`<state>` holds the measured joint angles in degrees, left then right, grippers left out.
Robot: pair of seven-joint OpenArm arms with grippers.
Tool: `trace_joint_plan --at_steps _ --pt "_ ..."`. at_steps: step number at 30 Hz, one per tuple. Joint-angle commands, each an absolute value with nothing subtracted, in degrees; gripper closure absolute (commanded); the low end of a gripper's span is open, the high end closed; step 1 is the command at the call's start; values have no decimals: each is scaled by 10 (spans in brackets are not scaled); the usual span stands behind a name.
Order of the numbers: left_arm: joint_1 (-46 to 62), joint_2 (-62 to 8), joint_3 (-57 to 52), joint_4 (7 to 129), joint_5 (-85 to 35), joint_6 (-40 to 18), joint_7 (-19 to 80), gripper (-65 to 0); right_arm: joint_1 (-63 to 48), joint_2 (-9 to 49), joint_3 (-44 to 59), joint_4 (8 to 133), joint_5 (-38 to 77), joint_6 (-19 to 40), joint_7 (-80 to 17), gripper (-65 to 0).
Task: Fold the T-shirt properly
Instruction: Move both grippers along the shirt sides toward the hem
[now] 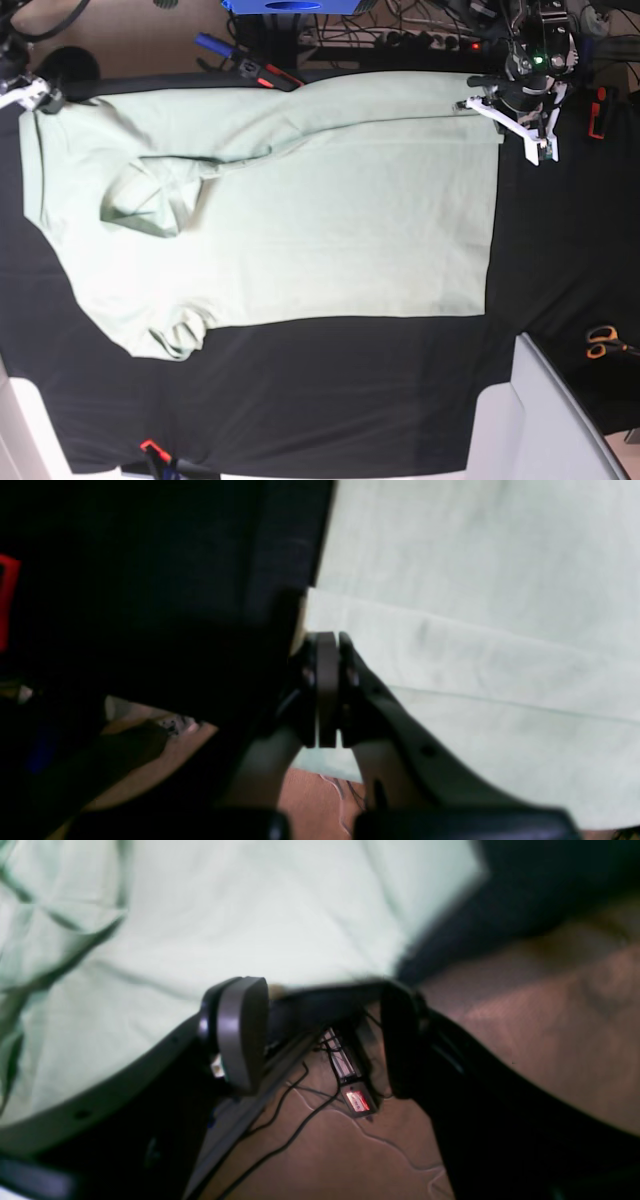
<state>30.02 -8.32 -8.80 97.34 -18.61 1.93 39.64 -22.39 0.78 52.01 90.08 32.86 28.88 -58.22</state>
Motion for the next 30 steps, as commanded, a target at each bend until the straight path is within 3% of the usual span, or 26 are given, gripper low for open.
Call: trace_joint_plan --at_steps 1,6,12,15,17,22,30 --pt "303 -93 -88 983 -186 22 390 0 -225 13 525 909 340 313 -572 -331" --pt "302 -102 -87 987 -189 22 392 0 -205 37 523 911 337 368 -572 -328" --pt "209 -124 -84 958 -189 22 444 0 -95 200 387 884 336 365 -572 -332" --pt "138 -127 -84 926 -186 22 497 -27 11 266 284 774 336 365 -572 -338" --pt "102 -128 -86 903 -186 22 506 -54 80 290 223 686 336 365 -557 -380" --pt "42 -136 -83 844 -186 22 508 -59 206 305 97 461 336 365 -420 -512" --pt "35 -155 -87 835 -186 22 508 -60 320 294 -22 196 336 364 -235 -622"
